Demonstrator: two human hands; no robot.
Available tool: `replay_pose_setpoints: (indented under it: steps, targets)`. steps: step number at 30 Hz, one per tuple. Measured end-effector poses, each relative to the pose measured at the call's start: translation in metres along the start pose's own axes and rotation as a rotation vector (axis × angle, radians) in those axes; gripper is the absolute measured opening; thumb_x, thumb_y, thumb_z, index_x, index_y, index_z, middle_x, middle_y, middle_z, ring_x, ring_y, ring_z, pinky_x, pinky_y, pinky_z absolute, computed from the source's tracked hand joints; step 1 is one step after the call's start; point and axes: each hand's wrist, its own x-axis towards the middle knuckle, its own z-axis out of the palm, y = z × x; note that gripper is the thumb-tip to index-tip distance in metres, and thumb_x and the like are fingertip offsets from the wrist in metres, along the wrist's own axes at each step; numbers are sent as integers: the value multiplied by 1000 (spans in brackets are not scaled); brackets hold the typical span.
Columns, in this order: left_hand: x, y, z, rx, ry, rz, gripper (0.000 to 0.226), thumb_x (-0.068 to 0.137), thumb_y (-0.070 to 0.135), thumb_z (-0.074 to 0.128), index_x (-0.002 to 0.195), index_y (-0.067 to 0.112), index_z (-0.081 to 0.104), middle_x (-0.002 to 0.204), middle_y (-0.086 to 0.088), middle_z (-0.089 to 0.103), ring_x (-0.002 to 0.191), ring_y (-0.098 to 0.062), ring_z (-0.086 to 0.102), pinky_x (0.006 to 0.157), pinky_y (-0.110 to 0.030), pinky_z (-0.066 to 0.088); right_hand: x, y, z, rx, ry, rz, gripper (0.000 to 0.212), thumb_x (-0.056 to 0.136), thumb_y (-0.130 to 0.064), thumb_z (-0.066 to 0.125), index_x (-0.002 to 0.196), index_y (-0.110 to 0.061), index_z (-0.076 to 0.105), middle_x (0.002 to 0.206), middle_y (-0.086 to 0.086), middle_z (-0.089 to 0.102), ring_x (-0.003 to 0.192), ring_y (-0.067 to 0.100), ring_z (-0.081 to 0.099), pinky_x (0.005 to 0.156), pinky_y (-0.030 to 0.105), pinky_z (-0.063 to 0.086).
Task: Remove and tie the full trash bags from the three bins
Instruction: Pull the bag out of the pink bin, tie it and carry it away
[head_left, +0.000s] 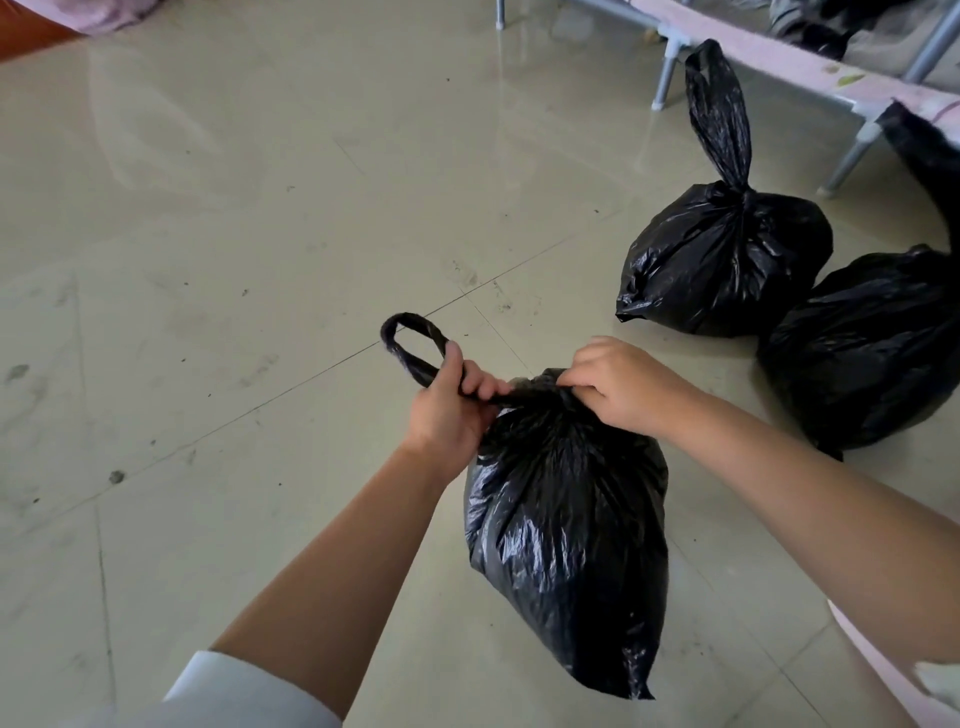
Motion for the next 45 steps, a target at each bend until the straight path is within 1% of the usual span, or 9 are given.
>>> replay_pose_setpoints:
  steps: [6, 9, 12, 17, 22, 28, 33, 38, 45]
  targets:
    - [4, -9, -12, 171, 299, -86, 45, 101, 27, 33, 58, 19, 27, 27, 7, 23, 21, -5, 23, 41, -19, 27, -27, 15, 34, -144, 38, -121, 15, 52, 1, 62, 59, -8, 74, 46, 4, 63, 46, 23, 63, 57, 15, 38]
    - [5, -11, -16, 202, 381, -148, 42, 101, 27, 34, 60, 18, 31, 45, 4, 25, 36, -11, 24, 46, -20, 28, -34, 19, 42, -76, -28, -57, 15, 61, -1, 61, 65, -6, 75, 53, 7, 66, 55, 26, 66, 56, 19, 47]
    - [8, -10, -16, 303, 390, -182, 42, 100, 29, 35, 60, 16, 32, 55, 1, 24, 28, -9, 29, 47, -22, 31, -31, 18, 42, -11, -100, 52, 26, 86, -3, 50, 97, 0, 72, 87, 19, 71, 92, 31, 61, 81, 30, 46]
    - [-2, -6, -17, 798, 77, -229, 39, 94, 34, 49, 62, 13, 44, 63, -3, 45, 60, -15, 48, 60, -24, 42, -37, 19, 46, 7, -289, 216, 31, 92, -9, 44, 113, -12, 67, 109, 8, 68, 109, 24, 54, 90, 25, 38]
    - [-8, 25, 1, 883, 57, -17, 24, 81, 18, 70, 88, 10, 49, 73, -2, 49, 64, -14, 49, 61, -24, 43, -41, 21, 22, 163, -396, 403, 45, 87, -5, 45, 129, -17, 54, 135, 3, 56, 123, 19, 51, 102, 25, 38]
    - [-8, 70, 43, 1071, -1, 207, 23, 88, 10, 59, 65, 13, 53, 60, -3, 52, 58, -23, 52, 67, -32, 46, -38, 24, -30, 53, -374, 532, 40, 93, -7, 39, 131, -13, 51, 136, 5, 55, 121, 18, 53, 102, 26, 39]
    - [-17, 98, 111, 1434, -148, 502, 20, 91, 16, 53, 101, 5, 67, 106, -7, 68, 101, -24, 61, 72, -24, 42, -41, 25, -108, -98, -229, 625, 36, 94, -8, 36, 124, -7, 58, 129, 10, 60, 116, 23, 56, 99, 29, 41]
    - [-20, 104, 176, 1541, -215, 680, 22, 94, 19, 49, 104, 8, 65, 108, -9, 67, 98, -26, 61, 73, -30, 47, -56, 62, -167, -259, -53, 816, 41, 92, -25, 48, 129, -8, 50, 125, 13, 60, 115, 30, 55, 95, 40, 48]
    - [33, 83, 218, 1616, -159, 542, 20, 94, 15, 48, 104, 7, 63, 113, -10, 65, 103, -28, 60, 84, -34, 50, -43, 138, -185, -323, 209, 1126, 65, 83, -40, 61, 132, -5, 36, 134, 16, 46, 125, 32, 43, 98, 38, 42]
